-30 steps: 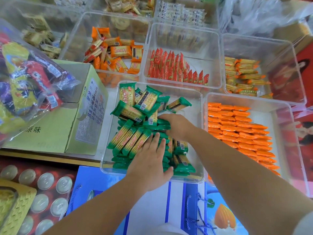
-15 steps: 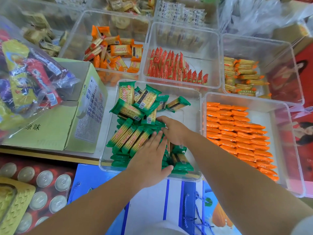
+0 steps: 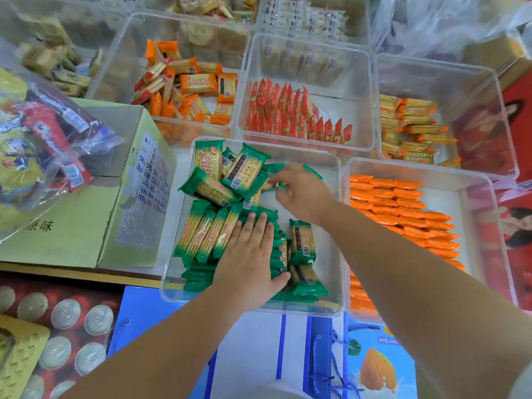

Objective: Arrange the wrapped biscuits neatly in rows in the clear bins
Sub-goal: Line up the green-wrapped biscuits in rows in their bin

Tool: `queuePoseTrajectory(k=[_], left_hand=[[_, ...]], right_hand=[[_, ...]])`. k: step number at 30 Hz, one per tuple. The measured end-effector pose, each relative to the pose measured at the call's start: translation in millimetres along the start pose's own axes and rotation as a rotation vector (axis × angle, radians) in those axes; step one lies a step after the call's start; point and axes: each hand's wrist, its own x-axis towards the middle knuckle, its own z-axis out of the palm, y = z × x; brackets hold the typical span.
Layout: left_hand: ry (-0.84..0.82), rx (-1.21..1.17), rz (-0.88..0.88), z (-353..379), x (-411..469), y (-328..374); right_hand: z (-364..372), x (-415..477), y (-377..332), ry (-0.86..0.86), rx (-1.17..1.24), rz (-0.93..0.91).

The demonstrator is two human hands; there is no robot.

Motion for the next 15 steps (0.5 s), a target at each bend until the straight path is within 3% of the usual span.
queuePoseTrajectory(k=[2,7,10,15], left_hand=[[0.011,-0.005,-0.002,0,0,0],[0.015,-0.017,0.001,-1,-1,0],[0.017,-0.017,0.001,-2,-2,0],[0.020,-0.010,-0.005,-4,-3,-2]], right_hand=[[-2,7,0,0.165,-0.053,0.019],[10,23,-5,-0.036,-0.292,0.136],[15,23,-5,0.000,-0.376,0.211],[26,7,-2,0.038,-0.346,0.090]])
